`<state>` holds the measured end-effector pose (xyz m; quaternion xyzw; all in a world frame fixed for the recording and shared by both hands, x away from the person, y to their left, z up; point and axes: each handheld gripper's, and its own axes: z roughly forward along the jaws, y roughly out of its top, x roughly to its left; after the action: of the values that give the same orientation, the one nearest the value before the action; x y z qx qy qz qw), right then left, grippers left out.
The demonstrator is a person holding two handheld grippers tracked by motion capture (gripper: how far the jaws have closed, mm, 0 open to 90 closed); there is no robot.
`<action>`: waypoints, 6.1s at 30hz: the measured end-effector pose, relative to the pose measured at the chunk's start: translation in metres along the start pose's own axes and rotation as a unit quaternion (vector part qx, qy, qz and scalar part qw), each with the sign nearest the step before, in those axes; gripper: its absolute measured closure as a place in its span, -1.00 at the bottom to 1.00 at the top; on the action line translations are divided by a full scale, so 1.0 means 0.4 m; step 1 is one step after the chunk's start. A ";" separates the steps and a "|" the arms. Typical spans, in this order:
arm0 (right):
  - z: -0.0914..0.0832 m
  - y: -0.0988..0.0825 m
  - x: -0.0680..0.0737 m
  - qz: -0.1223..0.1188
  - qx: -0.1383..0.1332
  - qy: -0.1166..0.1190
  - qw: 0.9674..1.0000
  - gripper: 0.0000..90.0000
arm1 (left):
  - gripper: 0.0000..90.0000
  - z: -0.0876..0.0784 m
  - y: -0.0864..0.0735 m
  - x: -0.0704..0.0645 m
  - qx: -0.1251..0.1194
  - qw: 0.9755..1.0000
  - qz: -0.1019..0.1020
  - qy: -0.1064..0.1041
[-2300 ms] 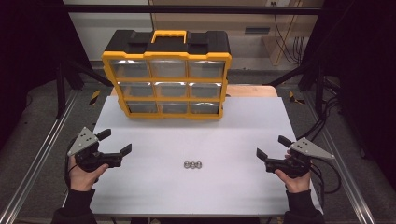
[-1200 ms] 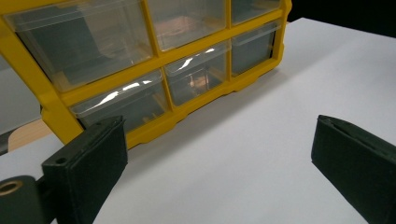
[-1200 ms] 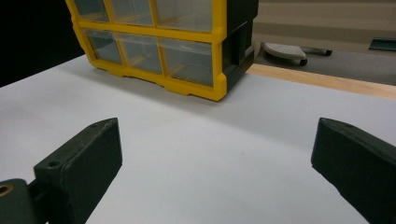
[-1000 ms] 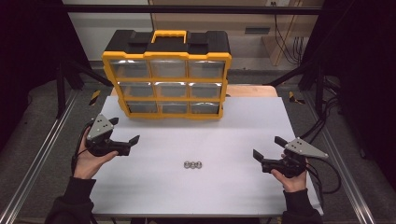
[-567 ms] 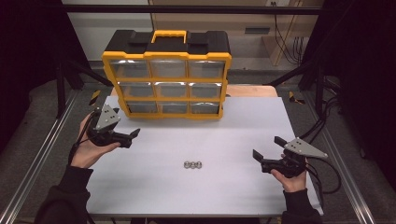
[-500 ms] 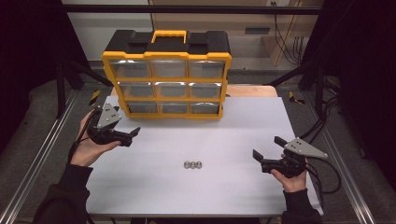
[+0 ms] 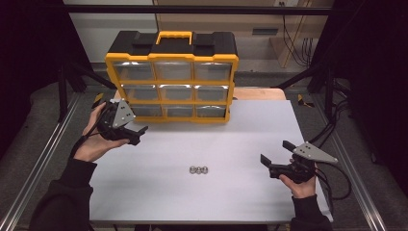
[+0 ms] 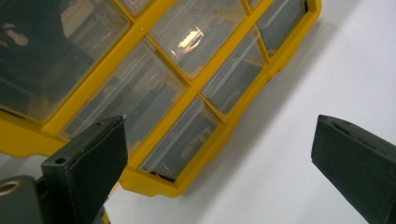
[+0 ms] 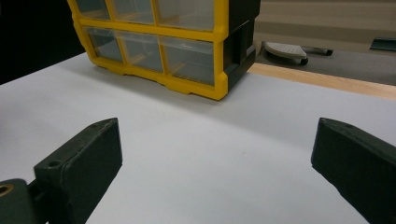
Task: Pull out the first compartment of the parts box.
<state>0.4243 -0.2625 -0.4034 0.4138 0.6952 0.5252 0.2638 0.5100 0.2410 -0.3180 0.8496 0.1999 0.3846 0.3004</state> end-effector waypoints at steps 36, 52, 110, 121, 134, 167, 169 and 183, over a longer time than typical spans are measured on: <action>-0.004 0.003 -0.001 -0.003 -0.003 0.002 1.000 -0.95 | -0.80 0.055 0.079 0.119 0.051 0.979 0.163 0.115; -0.006 0.004 -0.001 -0.001 -0.003 0.001 1.000 -0.95 | -0.66 0.075 0.095 0.149 0.007 0.966 0.208 0.150; -0.002 0.003 0.001 -0.003 -0.003 0.003 1.000 -0.95 | 0.43 0.126 0.076 0.144 -0.008 0.898 0.325 0.298; -0.003 0.003 -0.001 -0.005 -0.004 0.002 1.000 -0.95 | 0.66 0.133 0.072 0.141 -0.013 0.881 0.346 0.321; -0.006 0.004 -0.001 -0.004 -0.004 0.001 1.000 -0.95 | 0.73 0.146 0.055 0.132 -0.027 0.869 0.349 0.350; -0.012 0.006 -0.004 -0.002 -0.011 -0.002 1.000 -0.95 | 0.84 0.173 0.040 0.112 -0.021 0.837 0.377 0.396; -0.012 0.007 -0.004 -0.002 -0.011 -0.001 1.000 -0.95 | 0.84 0.174 0.039 0.111 -0.022 0.836 0.378 0.397; -0.015 0.008 -0.004 -0.002 -0.014 0.000 1.000 -0.95 | 0.85 0.166 0.036 0.093 -0.018 0.827 0.388 0.406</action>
<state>0.4214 -0.2667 -0.3987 0.4086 0.6887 0.5342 0.2708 0.5861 0.2277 -0.3233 0.6186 -0.0493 0.7835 0.0330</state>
